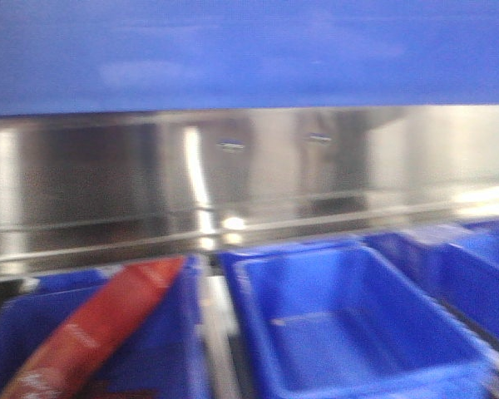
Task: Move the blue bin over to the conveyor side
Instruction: 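Lift the blue bin with both grippers clear of the shelf rail, then carry the held blue bin with both grippers while driving to the conveyor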
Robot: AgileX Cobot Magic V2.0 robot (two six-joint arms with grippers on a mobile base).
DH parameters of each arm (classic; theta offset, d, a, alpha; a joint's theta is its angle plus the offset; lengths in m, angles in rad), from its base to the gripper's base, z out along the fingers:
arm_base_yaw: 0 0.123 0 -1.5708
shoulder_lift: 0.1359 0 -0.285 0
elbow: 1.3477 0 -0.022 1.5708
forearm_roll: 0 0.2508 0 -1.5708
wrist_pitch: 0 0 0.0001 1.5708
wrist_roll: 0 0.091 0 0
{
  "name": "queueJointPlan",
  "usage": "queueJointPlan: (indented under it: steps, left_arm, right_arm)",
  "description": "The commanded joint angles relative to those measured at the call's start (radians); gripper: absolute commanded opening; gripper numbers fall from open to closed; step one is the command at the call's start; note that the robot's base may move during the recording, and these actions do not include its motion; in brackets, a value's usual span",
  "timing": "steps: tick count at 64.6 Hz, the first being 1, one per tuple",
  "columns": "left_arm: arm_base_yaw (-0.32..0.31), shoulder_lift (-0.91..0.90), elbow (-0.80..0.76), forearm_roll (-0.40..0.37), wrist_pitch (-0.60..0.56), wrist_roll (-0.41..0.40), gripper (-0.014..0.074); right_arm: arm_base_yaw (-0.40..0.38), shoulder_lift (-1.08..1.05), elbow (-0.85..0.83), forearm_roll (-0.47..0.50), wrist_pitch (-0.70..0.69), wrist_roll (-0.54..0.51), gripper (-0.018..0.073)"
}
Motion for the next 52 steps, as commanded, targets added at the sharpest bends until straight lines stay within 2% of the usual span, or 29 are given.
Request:
queueJointPlan:
  steps: [1,52]
  left_arm:
    - [-0.007,-0.021,-0.010,-0.003,-0.087,-0.002,-0.0019]
    - [-0.007,-0.021,-0.010,-0.003,-0.087,-0.002,-0.0019]
  right_arm:
    - [0.001,-0.021,-0.011,-0.011,-0.087,-0.006,-0.0088]
    - [0.001,-0.021,-0.011,-0.011,-0.087,-0.006,-0.0088]
